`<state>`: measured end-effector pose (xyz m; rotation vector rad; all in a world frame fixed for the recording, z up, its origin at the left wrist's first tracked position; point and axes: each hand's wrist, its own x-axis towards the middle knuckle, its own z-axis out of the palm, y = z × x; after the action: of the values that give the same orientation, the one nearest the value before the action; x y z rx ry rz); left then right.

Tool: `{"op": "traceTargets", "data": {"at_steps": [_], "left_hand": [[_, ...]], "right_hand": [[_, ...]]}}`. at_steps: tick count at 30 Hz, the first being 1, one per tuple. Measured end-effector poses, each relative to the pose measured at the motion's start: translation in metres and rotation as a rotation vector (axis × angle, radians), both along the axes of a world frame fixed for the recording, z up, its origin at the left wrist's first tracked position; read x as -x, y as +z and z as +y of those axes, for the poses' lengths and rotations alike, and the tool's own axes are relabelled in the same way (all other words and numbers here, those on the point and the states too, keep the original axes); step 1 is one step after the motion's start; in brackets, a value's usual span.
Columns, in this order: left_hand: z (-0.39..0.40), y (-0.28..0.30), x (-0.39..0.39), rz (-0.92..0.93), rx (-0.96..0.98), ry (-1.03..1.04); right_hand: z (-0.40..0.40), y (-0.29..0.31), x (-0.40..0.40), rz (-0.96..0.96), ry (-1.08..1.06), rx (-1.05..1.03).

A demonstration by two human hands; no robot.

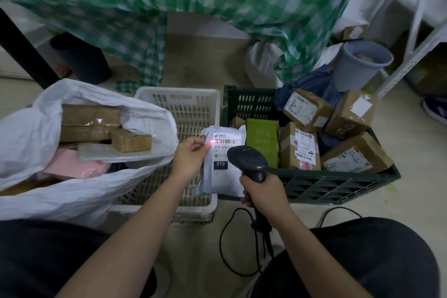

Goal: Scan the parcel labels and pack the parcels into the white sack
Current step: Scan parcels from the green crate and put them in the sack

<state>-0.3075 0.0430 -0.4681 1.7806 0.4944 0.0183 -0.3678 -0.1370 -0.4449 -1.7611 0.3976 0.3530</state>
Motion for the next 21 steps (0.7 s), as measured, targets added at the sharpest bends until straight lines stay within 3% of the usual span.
{"op": "traceTargets", "data": {"at_steps": [13,17,21], "left_hand": [[0.017,0.017,0.01,-0.061,0.031,0.101],[0.044,0.049,0.015,-0.205,0.053,0.249],[0.095,0.093,0.016,-0.391,-0.103,0.355]], "right_hand": [[0.005,0.02,0.008,-0.044,0.045,-0.026],[0.021,0.034,0.001,-0.105,0.065,-0.08],[0.047,0.043,-0.016,-0.163,0.058,-0.119]]}}
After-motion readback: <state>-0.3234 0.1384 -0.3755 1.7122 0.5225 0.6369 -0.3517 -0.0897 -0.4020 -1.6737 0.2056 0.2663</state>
